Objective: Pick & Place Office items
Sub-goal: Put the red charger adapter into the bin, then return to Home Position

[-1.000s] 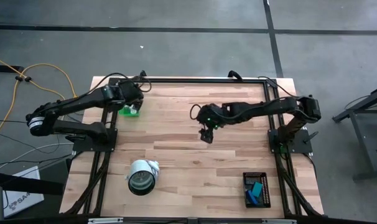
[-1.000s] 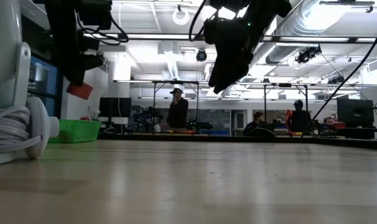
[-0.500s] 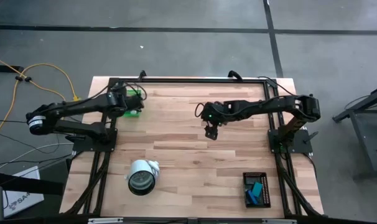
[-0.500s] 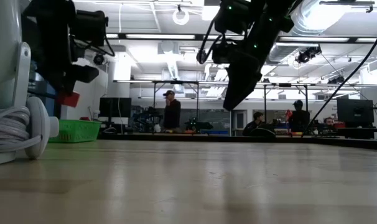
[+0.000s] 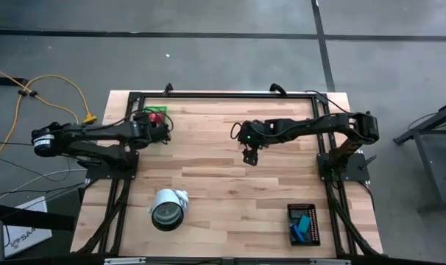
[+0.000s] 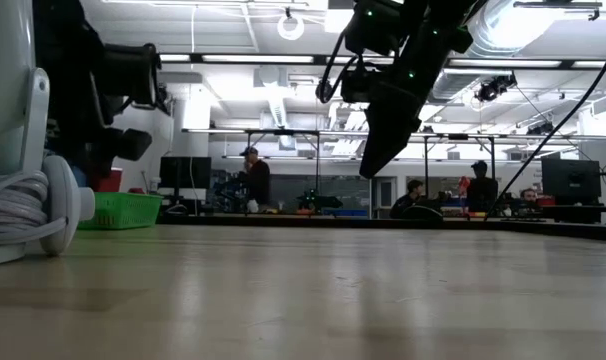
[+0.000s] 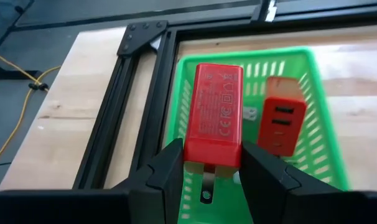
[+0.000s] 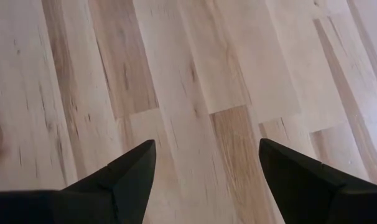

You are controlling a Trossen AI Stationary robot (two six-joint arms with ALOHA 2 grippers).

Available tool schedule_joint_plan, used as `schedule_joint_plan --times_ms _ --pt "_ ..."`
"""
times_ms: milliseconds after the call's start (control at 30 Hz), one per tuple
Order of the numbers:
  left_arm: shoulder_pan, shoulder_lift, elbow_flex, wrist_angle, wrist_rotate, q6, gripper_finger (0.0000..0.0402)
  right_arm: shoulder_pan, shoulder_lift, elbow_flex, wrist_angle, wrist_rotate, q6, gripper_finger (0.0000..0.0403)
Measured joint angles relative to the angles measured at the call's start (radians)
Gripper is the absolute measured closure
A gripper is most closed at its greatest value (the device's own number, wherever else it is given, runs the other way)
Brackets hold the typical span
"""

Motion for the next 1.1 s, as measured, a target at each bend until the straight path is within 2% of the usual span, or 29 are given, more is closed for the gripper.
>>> schedule_joint_plan --times_ms 233,533,767,1100 --pt "0.005 0.000 -0.035 0.005 0.007 -0.024 0.0275 0.000 0.000 0.000 0.000 -0.002 0.008 0.0131" --pt "0.024 0.000 -0.036 0.011 0.079 -0.023 0.0272 0.000 0.000 0.000 -0.006 -0.005 0.010 0.0131" --pt "0.024 0.000 -0.036 0.011 0.081 -0.019 0.0244 0.000 0.000 0.000 -0.008 -0.006 0.010 0.0131" --pt "0.024 0.000 -0.036 0.048 0.052 0.046 0.0238 0.000 0.000 0.000 -0.008 -0.006 0.011 0.0131"
